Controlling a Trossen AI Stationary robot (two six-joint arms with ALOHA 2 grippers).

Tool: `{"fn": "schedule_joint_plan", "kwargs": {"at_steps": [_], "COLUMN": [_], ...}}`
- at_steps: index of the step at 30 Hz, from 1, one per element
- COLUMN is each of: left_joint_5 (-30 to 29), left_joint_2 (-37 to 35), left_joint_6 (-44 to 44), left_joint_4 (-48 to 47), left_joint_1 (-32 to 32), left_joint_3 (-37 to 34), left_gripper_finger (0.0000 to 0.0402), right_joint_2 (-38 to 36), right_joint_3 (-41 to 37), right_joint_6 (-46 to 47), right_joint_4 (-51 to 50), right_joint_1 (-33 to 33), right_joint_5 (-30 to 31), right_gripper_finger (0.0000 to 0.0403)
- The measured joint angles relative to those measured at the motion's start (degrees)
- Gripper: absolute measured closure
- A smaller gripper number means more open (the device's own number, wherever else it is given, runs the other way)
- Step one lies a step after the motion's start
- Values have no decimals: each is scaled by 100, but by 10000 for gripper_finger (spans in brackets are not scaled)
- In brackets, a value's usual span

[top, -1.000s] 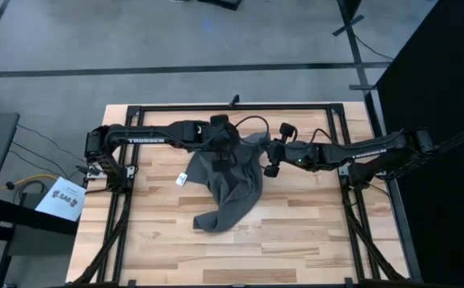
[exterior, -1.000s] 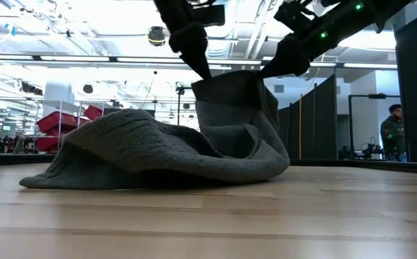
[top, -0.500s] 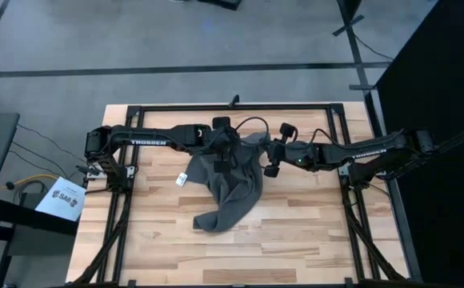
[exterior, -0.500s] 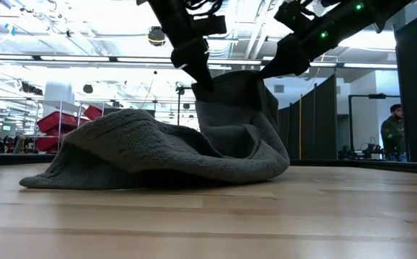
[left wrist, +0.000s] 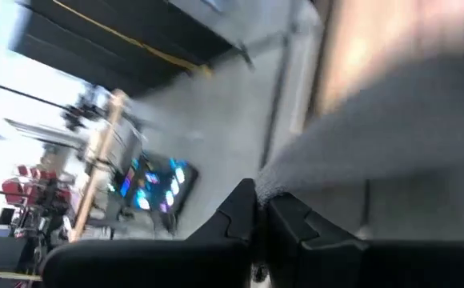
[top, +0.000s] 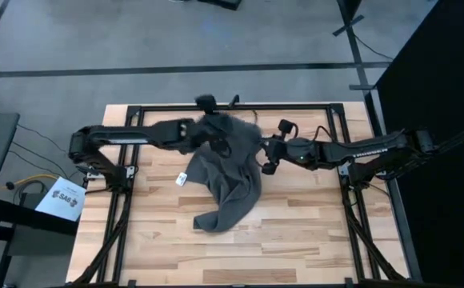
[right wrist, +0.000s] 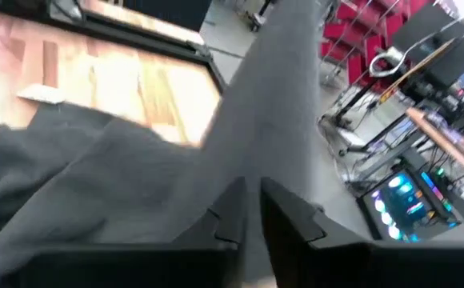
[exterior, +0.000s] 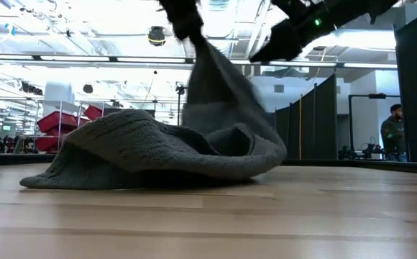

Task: Roll towel
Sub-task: Roll the gray towel

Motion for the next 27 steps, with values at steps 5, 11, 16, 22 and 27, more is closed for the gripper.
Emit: {"fn": "schedule_joint_plan", "kwargs": {"at_steps": [5, 11, 16, 22, 27], "left_joint_5": [142, 641, 692, 691, 683], "left_joint_2": [-843, -1151, -935, -615, -578], "left_joint_6": [210, -108, -192, 75, 429], "left_joint_4": [716, 433, 202, 387, 830], "left_joint_1": [-5, 94, 91, 124, 300], "left_joint_3": [12, 13, 11, 11, 8], "left_gripper_finger": [401, 401, 401, 401, 402], "right_joint_2": [-2, 241, 774, 1462, 2020], "right_joint_3": [400, 406, 399, 642, 932], "right_joint_6": [-95, 580, 631, 438, 431], "right_joint_4": [51, 415, 1324, 2261, 2236], "right_joint_1": [-98, -206, -203, -137, 27], "right_joint_5": [0, -1024, -1067, -1065, -1063], "right_gripper_finger": [296, 247, 239, 239, 239]}}
